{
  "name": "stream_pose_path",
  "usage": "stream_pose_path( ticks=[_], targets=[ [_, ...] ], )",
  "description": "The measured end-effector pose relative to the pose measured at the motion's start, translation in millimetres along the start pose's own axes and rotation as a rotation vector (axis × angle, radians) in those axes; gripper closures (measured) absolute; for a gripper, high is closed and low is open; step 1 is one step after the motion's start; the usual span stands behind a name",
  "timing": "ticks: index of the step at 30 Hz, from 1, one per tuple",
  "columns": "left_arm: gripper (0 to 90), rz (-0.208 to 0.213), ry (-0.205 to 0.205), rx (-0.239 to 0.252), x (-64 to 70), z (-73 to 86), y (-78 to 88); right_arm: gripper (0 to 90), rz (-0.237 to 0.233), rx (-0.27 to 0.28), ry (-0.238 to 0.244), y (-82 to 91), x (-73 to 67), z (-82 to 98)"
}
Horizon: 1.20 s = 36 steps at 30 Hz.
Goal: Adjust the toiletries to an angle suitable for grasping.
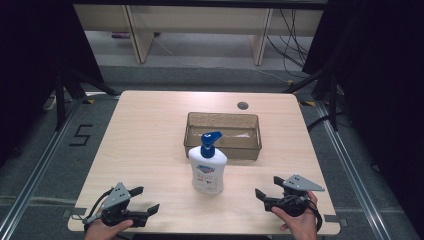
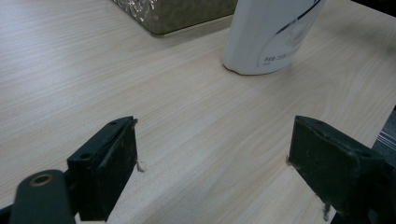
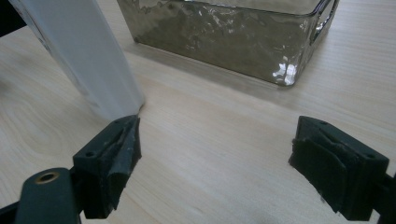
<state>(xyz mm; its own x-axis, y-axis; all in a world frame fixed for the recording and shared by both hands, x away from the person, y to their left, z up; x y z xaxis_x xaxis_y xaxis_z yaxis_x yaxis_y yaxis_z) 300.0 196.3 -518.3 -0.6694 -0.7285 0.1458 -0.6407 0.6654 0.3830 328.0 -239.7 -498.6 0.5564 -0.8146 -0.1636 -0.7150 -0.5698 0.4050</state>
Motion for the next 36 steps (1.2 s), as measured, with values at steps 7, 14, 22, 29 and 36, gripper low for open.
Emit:
stream_pose_path(
  ticks=[7,14,22,29,36],
  targets=[
    [14.8,0.014,-0.005,-0.009,0.7,0.7,-0.6,16.3,-0.010,0.039,0.033,1.2,-0.2,-5.2],
    [14.7,0.015,-0.001,-0.008,0.6,0.5,-0.5,18.2,-0.049,0.076,0.012,0.3,-7.8,-10.3],
    [14.8,0.016,0.007,0.003,2.2,0.3,-2.2,20.0,-0.089,0.120,0.019,5.2,-24.3,-22.9],
    [14.7,0.009,-0.005,-0.022,1.9,1.0,-1.0,20.6,-0.112,0.145,0.070,6.3,-37.1,-33.1],
    [14.7,0.005,0.012,-0.013,2.0,1.0,-2.2,20.7,-0.152,0.151,0.097,3.3,-49.2,-45.1]
  ],
)
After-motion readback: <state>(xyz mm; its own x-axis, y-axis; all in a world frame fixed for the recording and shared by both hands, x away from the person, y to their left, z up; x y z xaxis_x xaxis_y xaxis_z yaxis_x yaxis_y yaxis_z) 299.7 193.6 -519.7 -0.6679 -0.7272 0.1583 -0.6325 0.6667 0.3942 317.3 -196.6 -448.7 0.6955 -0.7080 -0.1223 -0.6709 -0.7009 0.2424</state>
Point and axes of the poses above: each handheld gripper's, and its own axes: y roughly backward along the jaws, z roughly out of its underside, x roughly to its right, the point moved 4 cm from there along -y, roughly forward along the jaws, and after that the axes turned 7 degrees about x, right-handed, at the moved point
